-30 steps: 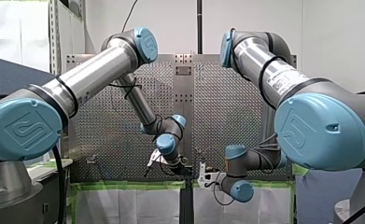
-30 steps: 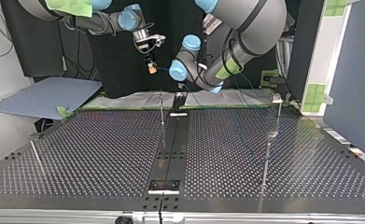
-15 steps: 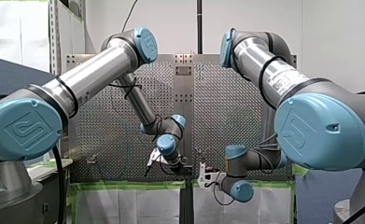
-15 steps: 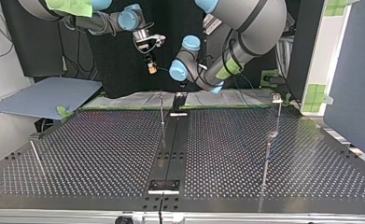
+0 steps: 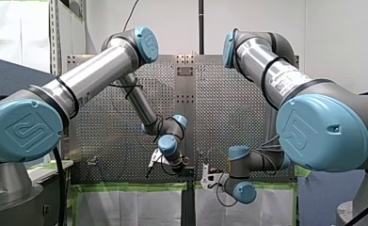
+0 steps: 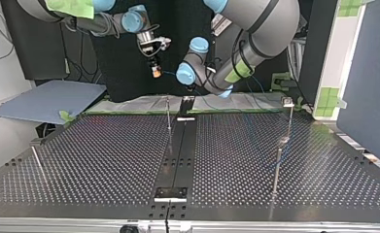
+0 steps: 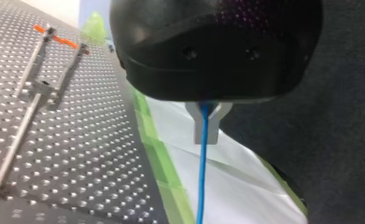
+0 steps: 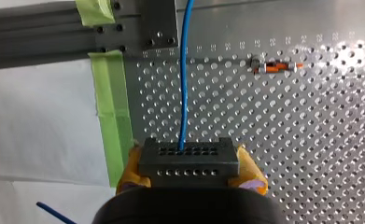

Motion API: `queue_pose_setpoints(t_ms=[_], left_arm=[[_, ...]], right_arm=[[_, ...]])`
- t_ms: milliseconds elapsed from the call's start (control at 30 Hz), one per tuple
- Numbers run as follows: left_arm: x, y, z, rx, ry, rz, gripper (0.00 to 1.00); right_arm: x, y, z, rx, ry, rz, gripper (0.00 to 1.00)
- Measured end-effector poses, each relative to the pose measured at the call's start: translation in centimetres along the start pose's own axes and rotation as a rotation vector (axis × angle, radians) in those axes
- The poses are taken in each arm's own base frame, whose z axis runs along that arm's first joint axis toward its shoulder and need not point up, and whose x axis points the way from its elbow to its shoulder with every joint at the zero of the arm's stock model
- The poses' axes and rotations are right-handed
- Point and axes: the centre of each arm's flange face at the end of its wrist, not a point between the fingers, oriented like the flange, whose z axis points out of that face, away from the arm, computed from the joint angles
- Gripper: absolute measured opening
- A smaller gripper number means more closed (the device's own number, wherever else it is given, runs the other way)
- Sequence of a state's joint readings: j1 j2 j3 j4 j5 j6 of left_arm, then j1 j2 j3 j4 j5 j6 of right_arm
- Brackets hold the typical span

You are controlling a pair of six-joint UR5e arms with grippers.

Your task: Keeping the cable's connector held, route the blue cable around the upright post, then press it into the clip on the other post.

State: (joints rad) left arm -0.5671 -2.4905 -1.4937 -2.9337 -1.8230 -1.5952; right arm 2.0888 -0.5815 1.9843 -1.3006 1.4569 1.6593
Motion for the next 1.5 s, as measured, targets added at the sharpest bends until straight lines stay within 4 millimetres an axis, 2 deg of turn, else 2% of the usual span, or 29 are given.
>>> queue_pose_setpoints(t_ms=[200,467,633,833,967,1267,1500], left_arm=[[-1.7,-0.7,-0.5,0.014,-0.057,-0.052,0.00],[-2.7,-1.7,-1.0,0.033,-0.097,-0.074,0.00],[-3.0,-2.3,-1.0,0.044,-0.131,-0.088,0.00],[-3.5,-3.2,-0.9,0.059,-0.186,-0.130,0.00],[-3.9,-3.4,-0.7,0.062,-0.220,-0.163,0.00],[-4.3,-3.0,-0.5,0.008,-0.262,-0.203,0.00],[-4.4,-2.8,-0.3,-0.003,-0.272,-0.241,0.00]], right_arm=[[0.9,0.8,0.2,-0.020,0.000,-0.011,0.00],[4.7,1.6,0.9,-0.038,0.033,-0.006,0.00],[5.8,2.1,1.3,-0.045,0.054,0.000,0.00],[6.0,2.6,1.4,-0.050,0.060,0.007,0.00],[6.0,3.7,1.6,-0.065,0.067,0.011,0.00],[3.9,5.8,1.8,-0.095,0.043,0.015,0.00],[4.0,6.9,2.6,-0.104,0.046,0.024,0.00]])
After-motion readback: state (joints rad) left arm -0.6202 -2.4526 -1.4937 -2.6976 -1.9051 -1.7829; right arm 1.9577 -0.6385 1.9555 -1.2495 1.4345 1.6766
